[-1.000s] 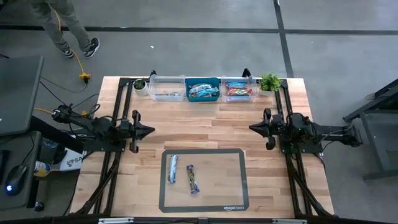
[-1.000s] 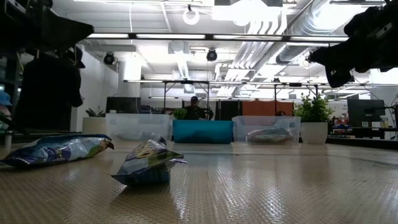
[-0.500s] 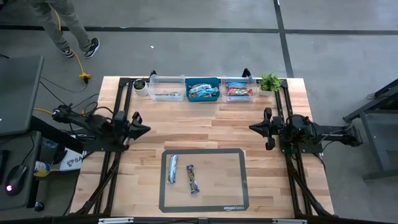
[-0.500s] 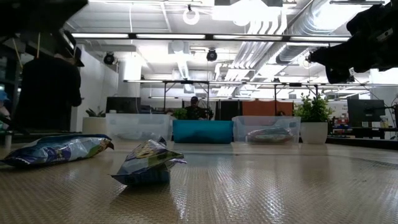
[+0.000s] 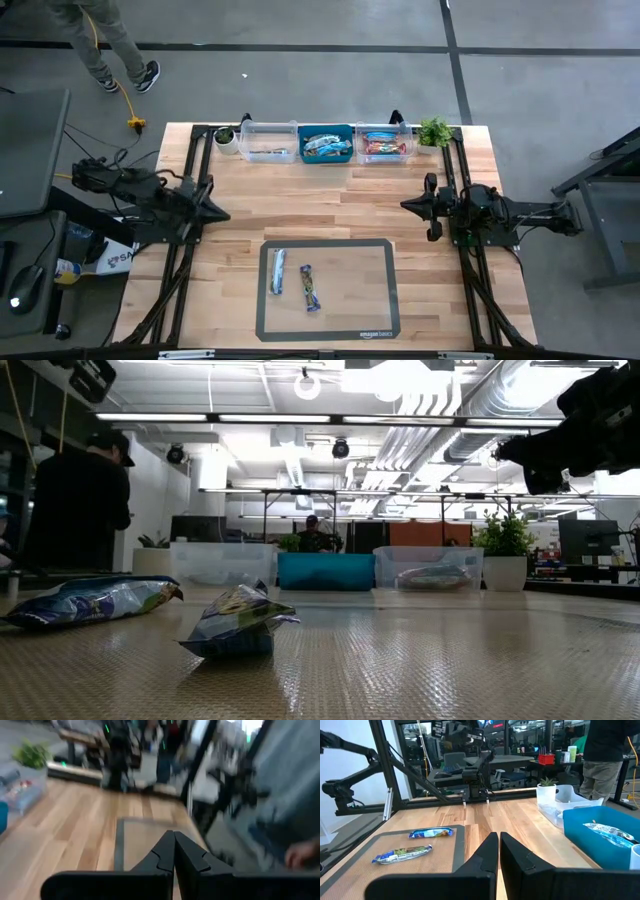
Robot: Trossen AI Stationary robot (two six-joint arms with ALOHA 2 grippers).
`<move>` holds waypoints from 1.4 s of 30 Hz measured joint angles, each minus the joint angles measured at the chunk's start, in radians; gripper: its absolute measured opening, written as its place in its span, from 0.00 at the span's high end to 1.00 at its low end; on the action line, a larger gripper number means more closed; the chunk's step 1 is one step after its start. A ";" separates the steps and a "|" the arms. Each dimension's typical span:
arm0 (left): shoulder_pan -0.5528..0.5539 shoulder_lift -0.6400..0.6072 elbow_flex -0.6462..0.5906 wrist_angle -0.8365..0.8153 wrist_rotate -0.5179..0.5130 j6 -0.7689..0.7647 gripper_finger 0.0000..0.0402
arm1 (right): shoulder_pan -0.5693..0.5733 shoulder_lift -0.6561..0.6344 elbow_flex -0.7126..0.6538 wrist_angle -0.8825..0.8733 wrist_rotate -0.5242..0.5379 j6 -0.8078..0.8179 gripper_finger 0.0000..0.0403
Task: Pick and place Granola Bars by type
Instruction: Put the blue granola bar into the left transparent bin
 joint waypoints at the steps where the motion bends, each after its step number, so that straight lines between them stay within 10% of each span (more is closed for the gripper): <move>1: 0.000 0.026 0.027 -0.044 0.022 0.012 1.00 | 0.000 0.000 0.000 0.000 0.000 0.000 1.00; 10: 0.000 0.285 0.136 -0.176 0.199 0.033 1.00 | 0.000 0.000 0.000 0.000 0.000 0.000 1.00; 20: 0.000 0.550 0.139 -0.158 0.224 -0.636 1.00 | 0.000 0.000 0.000 0.000 0.000 0.000 1.00; 42: -0.254 1.072 0.298 -0.026 -0.212 -1.514 1.00 | 0.000 -0.001 -0.001 0.001 0.000 0.000 1.00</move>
